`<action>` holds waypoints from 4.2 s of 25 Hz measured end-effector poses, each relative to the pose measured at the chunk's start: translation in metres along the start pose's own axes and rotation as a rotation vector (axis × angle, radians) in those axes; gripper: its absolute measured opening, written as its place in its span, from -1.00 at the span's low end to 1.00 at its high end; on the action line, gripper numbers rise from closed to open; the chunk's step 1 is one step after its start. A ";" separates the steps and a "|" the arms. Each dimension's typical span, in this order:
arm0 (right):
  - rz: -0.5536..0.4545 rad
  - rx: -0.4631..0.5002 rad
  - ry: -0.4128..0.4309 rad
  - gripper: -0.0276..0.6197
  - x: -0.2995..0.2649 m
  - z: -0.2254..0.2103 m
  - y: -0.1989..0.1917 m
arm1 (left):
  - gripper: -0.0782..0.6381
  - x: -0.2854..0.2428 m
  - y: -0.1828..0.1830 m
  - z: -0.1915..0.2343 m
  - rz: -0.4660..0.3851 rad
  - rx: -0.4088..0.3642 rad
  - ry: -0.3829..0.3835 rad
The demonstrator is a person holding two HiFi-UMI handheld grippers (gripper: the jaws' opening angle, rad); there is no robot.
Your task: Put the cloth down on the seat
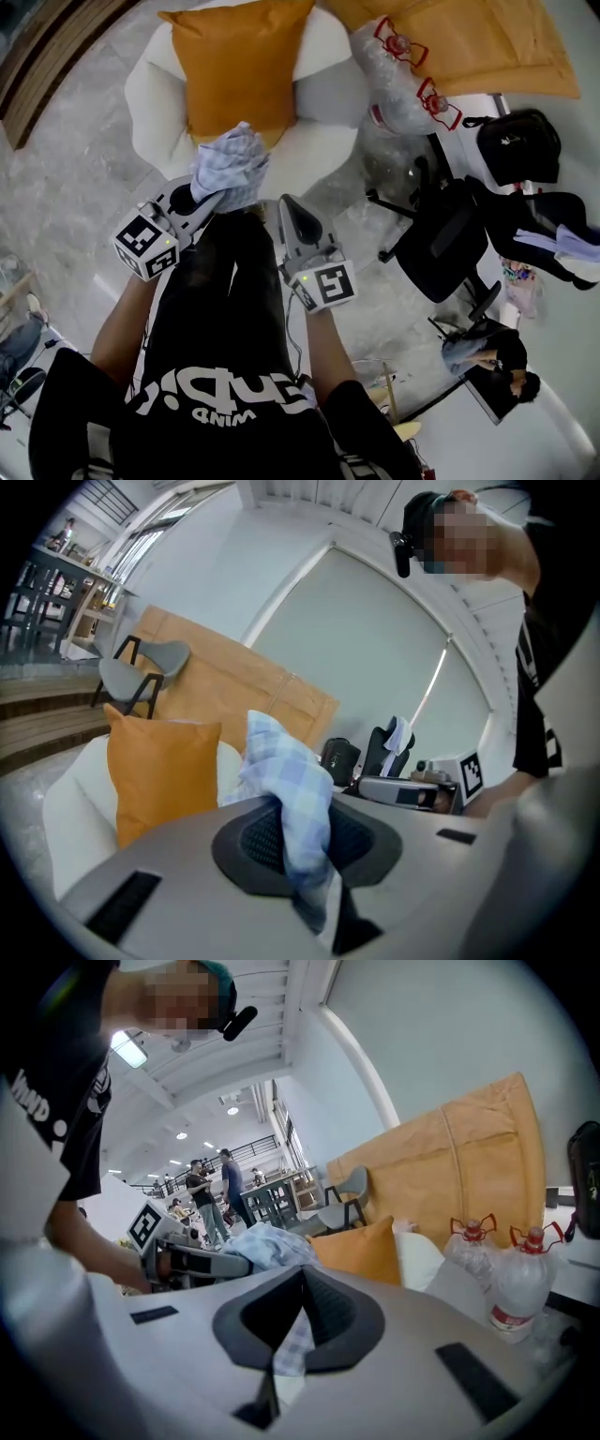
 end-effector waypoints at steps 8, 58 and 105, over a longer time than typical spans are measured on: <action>0.050 -0.033 0.005 -0.85 -0.010 -0.034 -0.060 | -0.58 -0.055 -0.068 0.025 0.061 0.033 0.023; 0.180 -0.175 0.055 -0.85 -0.077 -0.078 -0.243 | -0.57 -0.215 -0.355 0.201 0.362 0.107 0.256; 0.127 -0.082 0.138 -0.85 -0.099 -0.020 -0.152 | -0.67 -0.136 -0.208 0.170 0.162 -0.005 0.262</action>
Point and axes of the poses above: the fingertips, and each gripper's own axes: x backward along the fingers, z to its left, y out of its top, the point moved 2 cm from there along x, backward along the fingers, and after that the axes turned 13 degrees about y, right-handed, at the moved point
